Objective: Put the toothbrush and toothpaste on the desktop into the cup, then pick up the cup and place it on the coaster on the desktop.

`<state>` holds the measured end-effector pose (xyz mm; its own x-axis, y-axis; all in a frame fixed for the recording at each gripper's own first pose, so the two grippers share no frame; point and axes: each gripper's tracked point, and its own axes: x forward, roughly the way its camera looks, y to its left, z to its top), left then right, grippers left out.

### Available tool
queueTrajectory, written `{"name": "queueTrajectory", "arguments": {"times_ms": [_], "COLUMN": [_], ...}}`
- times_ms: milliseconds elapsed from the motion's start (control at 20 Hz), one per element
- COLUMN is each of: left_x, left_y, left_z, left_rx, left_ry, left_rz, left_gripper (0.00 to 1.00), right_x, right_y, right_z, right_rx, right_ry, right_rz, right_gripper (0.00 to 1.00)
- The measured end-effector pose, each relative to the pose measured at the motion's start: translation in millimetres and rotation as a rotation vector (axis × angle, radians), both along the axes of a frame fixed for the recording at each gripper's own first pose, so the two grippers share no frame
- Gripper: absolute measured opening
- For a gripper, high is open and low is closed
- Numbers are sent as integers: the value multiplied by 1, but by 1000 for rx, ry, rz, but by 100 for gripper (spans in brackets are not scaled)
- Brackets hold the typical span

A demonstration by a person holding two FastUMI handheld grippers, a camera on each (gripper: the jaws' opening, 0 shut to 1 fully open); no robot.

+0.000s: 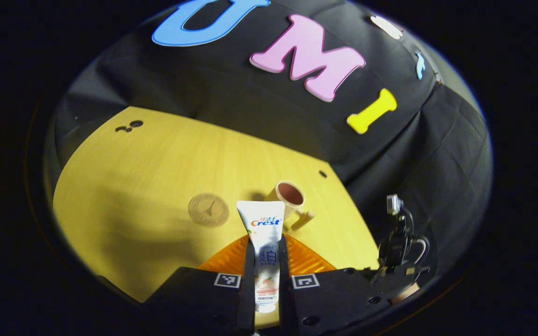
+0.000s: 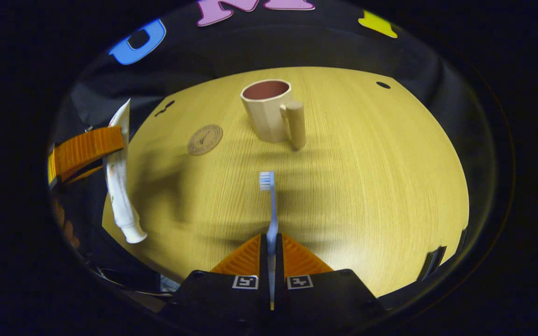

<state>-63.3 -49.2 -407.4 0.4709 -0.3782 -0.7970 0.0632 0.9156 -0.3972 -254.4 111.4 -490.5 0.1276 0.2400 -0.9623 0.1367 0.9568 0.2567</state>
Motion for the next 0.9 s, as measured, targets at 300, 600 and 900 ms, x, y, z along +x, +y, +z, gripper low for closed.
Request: {"name": "queueTrajectory", "arguments": {"times_ms": [300, 600, 900], "left_x": [81, 137, 164], "left_y": [-55, -79, -101], "left_z": [21, -20, -62], "left_rx": [-140, -159, -77], "left_ry": [-219, -296, -354], "left_rz": [-20, 49, -37], "left_gripper": [25, 25, 25], "right_x": [21, 24, 36], "right_y": [-15, -40, -60], "right_z": [29, 46, 62], "right_rx": [60, 53, 67], "right_ry": [-136, -174, -197], "right_rz": [-67, -106, -160], "right_gripper": [7, 7, 7]}}
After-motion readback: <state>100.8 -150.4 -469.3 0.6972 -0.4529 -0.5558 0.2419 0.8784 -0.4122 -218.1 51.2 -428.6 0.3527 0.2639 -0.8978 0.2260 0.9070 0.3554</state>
